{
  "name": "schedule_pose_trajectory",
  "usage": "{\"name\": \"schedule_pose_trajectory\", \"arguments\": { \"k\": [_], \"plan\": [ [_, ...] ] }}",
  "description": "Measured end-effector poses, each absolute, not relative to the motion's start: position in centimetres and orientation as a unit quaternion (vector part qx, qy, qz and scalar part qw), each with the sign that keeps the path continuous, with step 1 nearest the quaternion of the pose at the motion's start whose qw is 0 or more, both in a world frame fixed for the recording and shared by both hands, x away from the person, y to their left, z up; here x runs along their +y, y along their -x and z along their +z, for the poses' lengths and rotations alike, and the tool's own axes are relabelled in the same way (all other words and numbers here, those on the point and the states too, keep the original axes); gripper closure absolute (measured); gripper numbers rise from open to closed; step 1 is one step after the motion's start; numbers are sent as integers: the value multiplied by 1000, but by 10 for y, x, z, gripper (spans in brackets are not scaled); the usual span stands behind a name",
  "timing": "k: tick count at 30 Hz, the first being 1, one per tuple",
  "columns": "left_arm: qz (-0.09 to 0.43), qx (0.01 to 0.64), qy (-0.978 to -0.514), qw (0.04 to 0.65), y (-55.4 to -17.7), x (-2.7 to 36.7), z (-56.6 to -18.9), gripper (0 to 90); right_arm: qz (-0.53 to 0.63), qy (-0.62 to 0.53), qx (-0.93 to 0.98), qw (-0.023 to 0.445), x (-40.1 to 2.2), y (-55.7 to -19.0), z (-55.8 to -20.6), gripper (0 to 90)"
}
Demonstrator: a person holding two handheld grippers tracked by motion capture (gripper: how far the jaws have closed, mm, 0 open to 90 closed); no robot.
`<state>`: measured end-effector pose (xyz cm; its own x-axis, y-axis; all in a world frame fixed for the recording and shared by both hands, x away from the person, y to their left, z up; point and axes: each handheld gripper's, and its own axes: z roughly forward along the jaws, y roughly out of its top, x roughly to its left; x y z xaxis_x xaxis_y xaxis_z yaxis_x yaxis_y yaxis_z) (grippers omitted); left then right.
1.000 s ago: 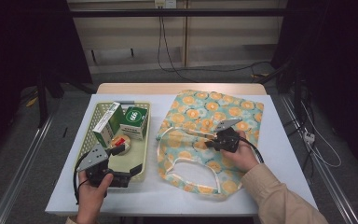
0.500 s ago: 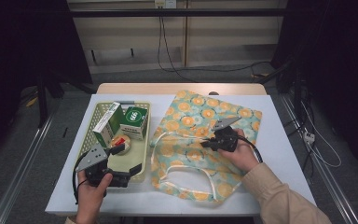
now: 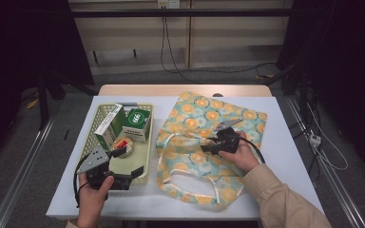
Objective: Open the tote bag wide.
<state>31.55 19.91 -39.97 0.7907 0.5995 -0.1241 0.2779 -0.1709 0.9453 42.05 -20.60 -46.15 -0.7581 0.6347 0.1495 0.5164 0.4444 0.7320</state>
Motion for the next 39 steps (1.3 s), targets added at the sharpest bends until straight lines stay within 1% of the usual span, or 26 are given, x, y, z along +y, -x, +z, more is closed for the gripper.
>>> {"name": "schedule_pose_trajectory", "arguments": {
  "k": [2, 7, 12, 13, 15, 16, 18, 22, 24, 26, 27, 30, 32, 35, 36, 37, 39],
  "plan": [
    [140, 291, -752, 574, -315, 198, -400, 43, 405, -329, 850, 71, -203, -415, -462, 373],
    [139, 289, -754, 573, -315, 197, -399, 43, 398, -304, 861, 84, -198, -405, -464, 277],
    [138, 289, -754, 574, -315, 196, -400, 43, 385, -294, 868, 108, -194, -402, -464, 301],
    [138, 290, -753, 574, -315, 196, -400, 43, 384, -296, 868, 109, -194, -402, -464, 317],
    [139, 290, -754, 573, -315, 197, -400, 43, 382, -298, 867, 114, -195, -402, -463, 379],
    [138, 290, -754, 573, -315, 197, -400, 43, 383, -299, 867, 113, -196, -403, -463, 442],
    [139, 290, -754, 573, -315, 197, -400, 43, 384, -302, 865, 116, -200, -405, -462, 619],
    [138, 289, -754, 573, -315, 196, -400, 43, 380, -302, 866, 121, -204, -409, -461, 813],
    [137, 290, -755, 572, -315, 196, -400, 43, 373, -305, 868, 123, -203, -411, -460, 880],
    [137, 289, -755, 572, -316, 196, -400, 43, 365, -305, 871, 123, -202, -413, -458, 895],
    [137, 289, -755, 573, -316, 196, -400, 43, 364, -305, 871, 122, -202, -414, -457, 897],
    [137, 292, -753, 573, -316, 197, -401, 43, 369, -321, 860, 145, -208, -420, -454, 898],
    [136, 292, -753, 574, -316, 198, -401, 43, 375, -339, 850, 146, -214, -426, -452, 893],
    [137, 290, -754, 573, -316, 197, -401, 43, 370, -349, 846, 160, -219, -433, -452, 842],
    [137, 290, -754, 573, -316, 197, -401, 43, 370, -354, 844, 160, -220, -435, -453, 818],
    [137, 291, -754, 573, -316, 197, -401, 43, 372, -360, 840, 163, -221, -437, -455, 767],
    [137, 291, -754, 573, -316, 197, -401, 43, 360, -364, 840, 180, -222, -439, -459, 601]
  ]
}}
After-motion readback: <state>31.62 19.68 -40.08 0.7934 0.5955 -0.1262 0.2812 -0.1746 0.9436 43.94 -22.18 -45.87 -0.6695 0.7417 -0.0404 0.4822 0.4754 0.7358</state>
